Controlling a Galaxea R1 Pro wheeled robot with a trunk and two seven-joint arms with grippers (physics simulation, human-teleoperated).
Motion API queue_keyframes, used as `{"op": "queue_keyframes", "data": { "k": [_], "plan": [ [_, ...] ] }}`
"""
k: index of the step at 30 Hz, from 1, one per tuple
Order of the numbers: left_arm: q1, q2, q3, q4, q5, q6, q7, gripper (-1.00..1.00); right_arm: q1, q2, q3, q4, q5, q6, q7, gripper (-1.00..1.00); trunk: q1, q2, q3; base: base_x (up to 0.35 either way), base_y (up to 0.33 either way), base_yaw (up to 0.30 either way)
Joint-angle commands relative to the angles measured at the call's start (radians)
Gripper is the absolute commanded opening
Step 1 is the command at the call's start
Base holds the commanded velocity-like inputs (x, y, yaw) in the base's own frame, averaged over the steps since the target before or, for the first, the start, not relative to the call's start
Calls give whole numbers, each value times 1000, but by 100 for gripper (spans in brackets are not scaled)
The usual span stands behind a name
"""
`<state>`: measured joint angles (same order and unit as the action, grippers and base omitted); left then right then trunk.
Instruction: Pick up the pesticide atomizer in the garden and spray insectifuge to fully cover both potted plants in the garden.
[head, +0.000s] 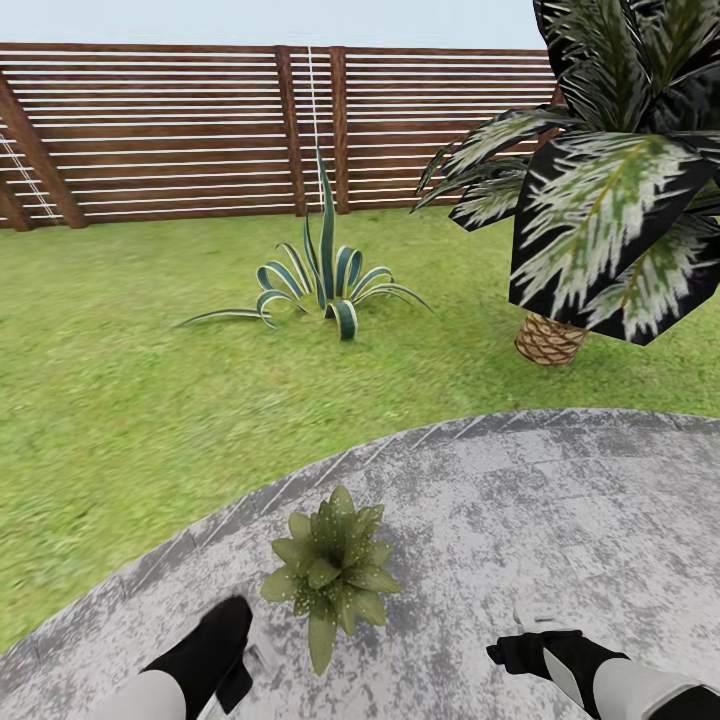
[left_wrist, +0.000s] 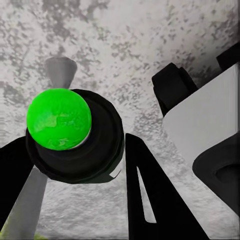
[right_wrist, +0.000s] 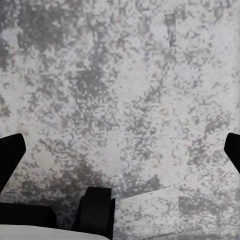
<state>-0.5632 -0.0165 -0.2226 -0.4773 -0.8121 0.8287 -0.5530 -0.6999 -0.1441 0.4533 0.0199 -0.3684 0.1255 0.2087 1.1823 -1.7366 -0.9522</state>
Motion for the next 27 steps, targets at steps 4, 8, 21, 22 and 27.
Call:
{"op": "queue_keyframes", "data": {
  "k": [4, 8, 21, 22, 27],
  "plan": [
    [-1, -1, -2, 9, -11, 1, -10, -100, -1, 0, 8, 2, -11, 2, 5, 100, 0, 0, -1, 0, 0, 0],
    [-1, -3, 0, 7, -9, 2, -11, -100, -1, 0, 8, 2, -11, 2, 5, 100, 0, 0, -1, 0, 0, 0],
    [-1, -7, 0, -17, -10, 1, -272, -100, -1, 0, 10, 2, -11, 2, 5, 100, 0, 0, -1, 0, 0, 0],
    [-1, -6, 0, -42, -11, 2, -273, -100, -1, 0, 10, 2, -11, 2, 5, 100, 0, 0, -1, 0, 0, 0],
    [-14, -4, 0, -84, -12, 3, -274, -100, -1, 0, 9, 2, -10, 2, 5, 100, 0, 0, -1, 0, 0, 0]
  ]
}}
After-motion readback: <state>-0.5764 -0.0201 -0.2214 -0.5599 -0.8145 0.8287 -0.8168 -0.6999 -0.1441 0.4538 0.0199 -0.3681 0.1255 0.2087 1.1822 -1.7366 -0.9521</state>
